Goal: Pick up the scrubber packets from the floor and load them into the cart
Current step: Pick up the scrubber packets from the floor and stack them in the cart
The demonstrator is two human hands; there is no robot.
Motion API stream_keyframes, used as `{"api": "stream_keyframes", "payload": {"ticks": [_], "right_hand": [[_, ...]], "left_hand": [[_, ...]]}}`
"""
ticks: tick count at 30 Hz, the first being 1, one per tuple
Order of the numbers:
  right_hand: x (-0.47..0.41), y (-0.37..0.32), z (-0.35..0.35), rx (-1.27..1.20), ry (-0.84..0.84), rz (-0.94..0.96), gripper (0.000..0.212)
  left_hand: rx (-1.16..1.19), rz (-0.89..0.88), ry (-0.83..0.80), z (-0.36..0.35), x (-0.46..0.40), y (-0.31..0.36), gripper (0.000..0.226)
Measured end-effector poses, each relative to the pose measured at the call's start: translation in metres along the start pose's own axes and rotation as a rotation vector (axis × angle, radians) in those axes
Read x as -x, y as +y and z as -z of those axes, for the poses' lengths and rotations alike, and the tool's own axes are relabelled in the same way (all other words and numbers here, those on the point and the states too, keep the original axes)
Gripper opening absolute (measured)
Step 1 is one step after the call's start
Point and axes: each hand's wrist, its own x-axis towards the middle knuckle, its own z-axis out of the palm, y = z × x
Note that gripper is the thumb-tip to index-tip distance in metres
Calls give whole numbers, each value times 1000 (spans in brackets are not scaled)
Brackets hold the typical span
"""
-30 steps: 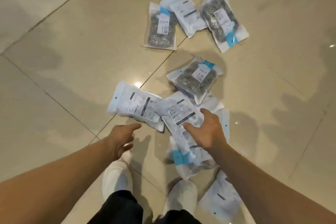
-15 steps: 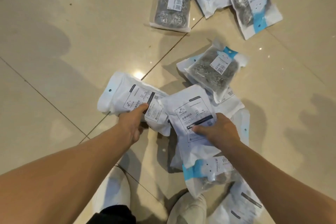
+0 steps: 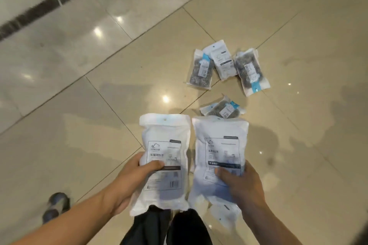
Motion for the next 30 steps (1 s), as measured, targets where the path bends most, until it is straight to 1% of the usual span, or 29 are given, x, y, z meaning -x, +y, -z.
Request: {"api": "stream_keyframes", "payload": {"ticks": [4,7,9,11,14,17,22,26,30], "right_hand": [[131,-57,31,56,-39,92,60],[215,-74,48,-60,-43,138,71],[256,-83,61,-148,-84,134,67],[284,-91,77,-206,-143,142,53],[305,-102,99,-226,-214,217,43],[316,-114,116,-218,-297,281,44],[326,-124,132,-82,-454,453,52],[346,-123,136,79,-585,596,60],[375,-120,126,213,-745,703,56]], "left_hand": [[52,-23,68,17,147,35,38],[97,-89,135,27,237,54,34],[119,-132,157,33,283,63,33],[171,-178,153,36,317,66,35],[286,-248,163,32,352,67,39],[403,-307,198,20,381,59,39],[583,-418,339,-5,425,28,39],[715,-463,466,-34,465,-19,40],[822,-497,627,-52,503,-60,45]]}}
